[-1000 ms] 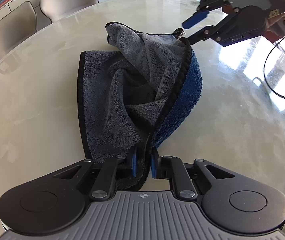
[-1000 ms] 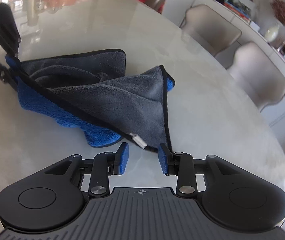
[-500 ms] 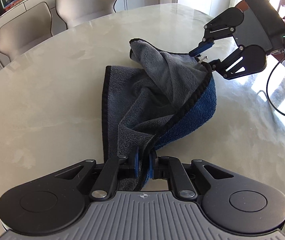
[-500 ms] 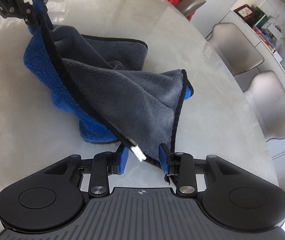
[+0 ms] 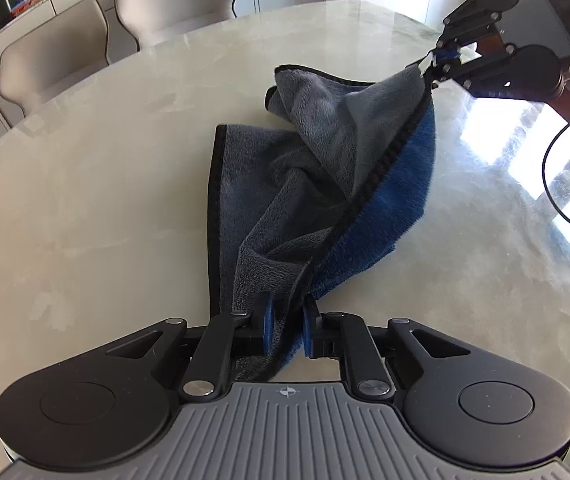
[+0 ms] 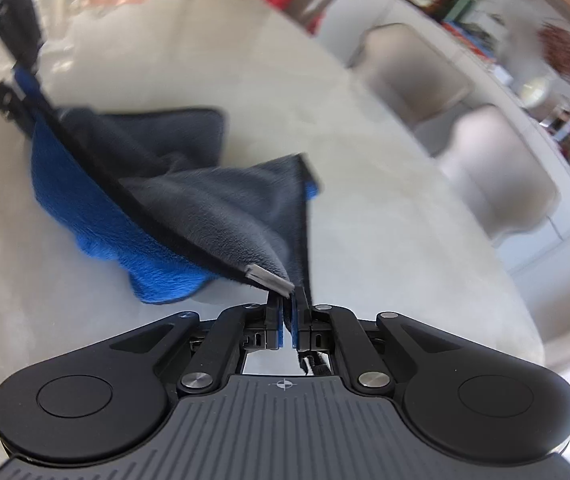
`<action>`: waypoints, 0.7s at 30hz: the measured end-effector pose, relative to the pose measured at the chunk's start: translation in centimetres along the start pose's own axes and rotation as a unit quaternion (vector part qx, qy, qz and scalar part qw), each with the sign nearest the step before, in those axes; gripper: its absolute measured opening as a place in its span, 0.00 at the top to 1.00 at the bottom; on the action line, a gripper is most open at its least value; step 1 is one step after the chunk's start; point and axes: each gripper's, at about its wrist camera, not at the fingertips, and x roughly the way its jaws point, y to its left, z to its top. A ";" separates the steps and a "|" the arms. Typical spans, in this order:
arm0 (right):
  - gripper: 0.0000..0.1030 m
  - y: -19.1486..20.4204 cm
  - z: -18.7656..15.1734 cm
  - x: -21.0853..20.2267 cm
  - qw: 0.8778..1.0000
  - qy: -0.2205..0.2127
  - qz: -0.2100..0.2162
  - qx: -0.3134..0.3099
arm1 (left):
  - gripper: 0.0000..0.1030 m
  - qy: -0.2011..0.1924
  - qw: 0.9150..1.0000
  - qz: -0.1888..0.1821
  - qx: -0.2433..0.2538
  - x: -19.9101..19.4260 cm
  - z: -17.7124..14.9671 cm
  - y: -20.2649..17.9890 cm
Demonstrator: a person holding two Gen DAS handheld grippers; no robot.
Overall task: Fold towel
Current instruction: 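Lift the towel with both grippers and lay it flat, grey side up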
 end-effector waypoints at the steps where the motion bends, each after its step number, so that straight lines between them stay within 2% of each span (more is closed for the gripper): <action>1: 0.96 -0.3 0.0 -0.6 1.000 -0.004 -0.004 0.008 | 0.91 -0.004 1.000 0.001 0.003 -0.2 0.1 0.0; 10: 0.96 -2.3 0.9 -6.4 0.996 -0.031 -0.080 0.025 | 0.94 -0.035 0.997 0.018 0.063 -2.2 3.1 -1.0; 15: 0.96 -4.3 2.6 -7.1 0.992 -0.046 -0.115 0.019 | 0.96 -0.056 0.992 0.055 0.098 -3.7 6.8 0.1; 21: 0.96 -8.0 6.0 -8.4 0.983 -0.079 -0.163 0.012 | 0.96 -0.106 0.982 0.111 0.108 -7.5 12.6 3.0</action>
